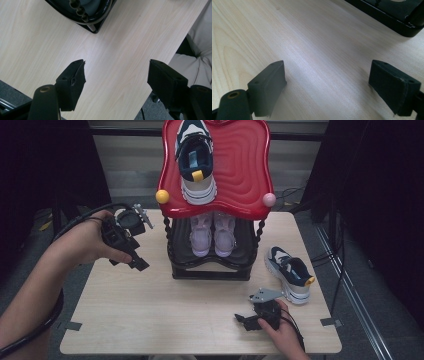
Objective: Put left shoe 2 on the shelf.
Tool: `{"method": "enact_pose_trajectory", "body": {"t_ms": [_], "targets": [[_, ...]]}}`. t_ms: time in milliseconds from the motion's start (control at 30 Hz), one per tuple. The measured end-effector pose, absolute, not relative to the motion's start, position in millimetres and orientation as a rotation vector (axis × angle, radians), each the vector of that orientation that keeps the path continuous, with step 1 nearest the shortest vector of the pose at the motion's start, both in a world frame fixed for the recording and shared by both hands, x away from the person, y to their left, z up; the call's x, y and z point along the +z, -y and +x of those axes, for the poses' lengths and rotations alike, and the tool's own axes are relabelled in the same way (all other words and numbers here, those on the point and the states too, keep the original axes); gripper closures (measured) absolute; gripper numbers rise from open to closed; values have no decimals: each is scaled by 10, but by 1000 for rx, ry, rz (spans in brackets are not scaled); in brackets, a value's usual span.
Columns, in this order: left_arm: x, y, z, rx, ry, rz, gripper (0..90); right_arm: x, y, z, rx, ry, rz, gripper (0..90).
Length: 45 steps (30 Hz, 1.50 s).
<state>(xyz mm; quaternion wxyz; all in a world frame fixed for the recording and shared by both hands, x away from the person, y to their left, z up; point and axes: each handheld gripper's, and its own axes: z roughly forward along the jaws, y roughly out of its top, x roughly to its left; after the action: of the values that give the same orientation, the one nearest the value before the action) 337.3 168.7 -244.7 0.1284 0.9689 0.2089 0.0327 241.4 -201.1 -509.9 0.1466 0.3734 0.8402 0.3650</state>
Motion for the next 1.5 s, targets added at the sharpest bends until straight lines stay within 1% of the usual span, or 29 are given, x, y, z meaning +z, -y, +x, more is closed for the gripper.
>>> {"method": "enact_pose_trajectory", "body": {"t_ms": [267,400,567,900,1167,1433,1500], "targets": [[-2762,-1738,3365,57,-614,2814,299,-5100,2010,2414,1053,-2417,1075,131],[-2929,-1757,3371,58,-618,2807,300,-5100,2010,2414,1053,-2417,1075,131],[-3160,-1764,3367,3,-617,2795,300,-5100,2009,2414,1052,-2416,1076,131],[-3595,-1788,3344,-63,-634,2764,301,-5101,2010,2411,1052,-2416,1076,131],[-3916,-1768,3310,-80,-639,2720,301,-5102,2012,2411,1049,-2417,1072,131],[-4157,-1760,3282,-92,-653,2669,298,-5101,2012,2409,1049,-2417,1074,131],[-4210,-1758,3274,-69,-655,2650,295,-5102,2013,2409,1049,-2416,1072,131]]}}
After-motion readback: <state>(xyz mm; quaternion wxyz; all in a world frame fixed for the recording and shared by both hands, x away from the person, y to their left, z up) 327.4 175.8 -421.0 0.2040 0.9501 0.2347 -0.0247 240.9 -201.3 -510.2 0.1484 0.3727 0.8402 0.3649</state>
